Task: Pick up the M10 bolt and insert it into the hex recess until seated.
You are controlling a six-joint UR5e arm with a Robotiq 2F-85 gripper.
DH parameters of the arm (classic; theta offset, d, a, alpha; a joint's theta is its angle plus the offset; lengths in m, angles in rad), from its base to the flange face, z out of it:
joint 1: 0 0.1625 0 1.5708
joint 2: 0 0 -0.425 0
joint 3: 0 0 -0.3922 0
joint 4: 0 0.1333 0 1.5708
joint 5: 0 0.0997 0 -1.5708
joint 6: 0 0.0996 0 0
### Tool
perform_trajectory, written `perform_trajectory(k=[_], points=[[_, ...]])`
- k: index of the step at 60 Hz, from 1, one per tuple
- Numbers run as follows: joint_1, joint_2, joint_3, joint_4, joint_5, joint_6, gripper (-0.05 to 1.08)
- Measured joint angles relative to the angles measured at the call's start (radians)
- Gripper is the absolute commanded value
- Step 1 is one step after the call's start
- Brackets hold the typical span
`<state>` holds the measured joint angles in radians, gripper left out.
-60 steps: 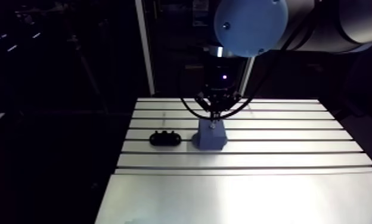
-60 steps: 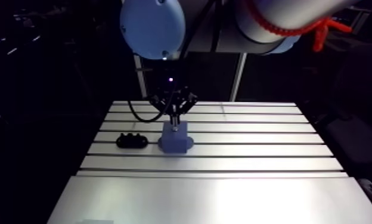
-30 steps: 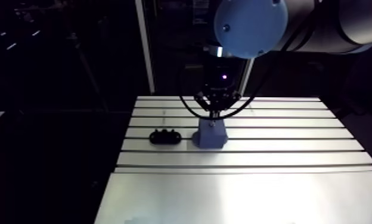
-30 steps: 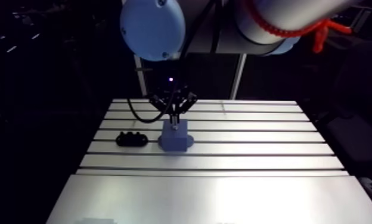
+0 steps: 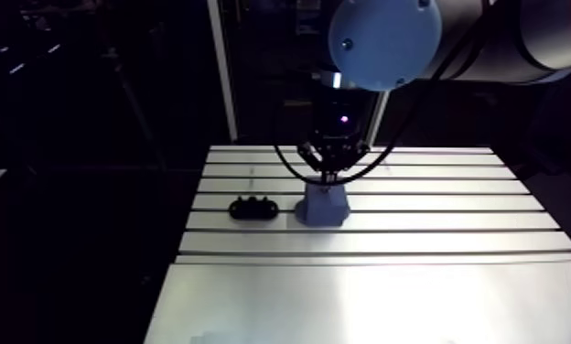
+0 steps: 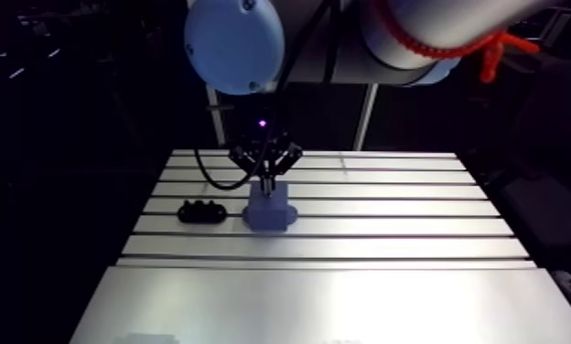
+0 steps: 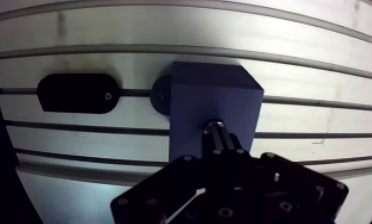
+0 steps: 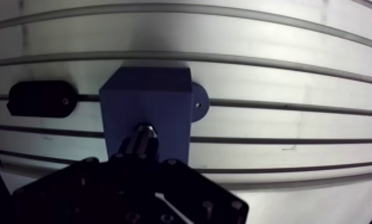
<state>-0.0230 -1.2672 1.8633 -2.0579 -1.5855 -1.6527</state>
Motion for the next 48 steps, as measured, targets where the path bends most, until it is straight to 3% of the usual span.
perform_trajectory(k=[48], points=[[0.0,0.009,0.003,-0.001,0.005,-0.004,1.08]])
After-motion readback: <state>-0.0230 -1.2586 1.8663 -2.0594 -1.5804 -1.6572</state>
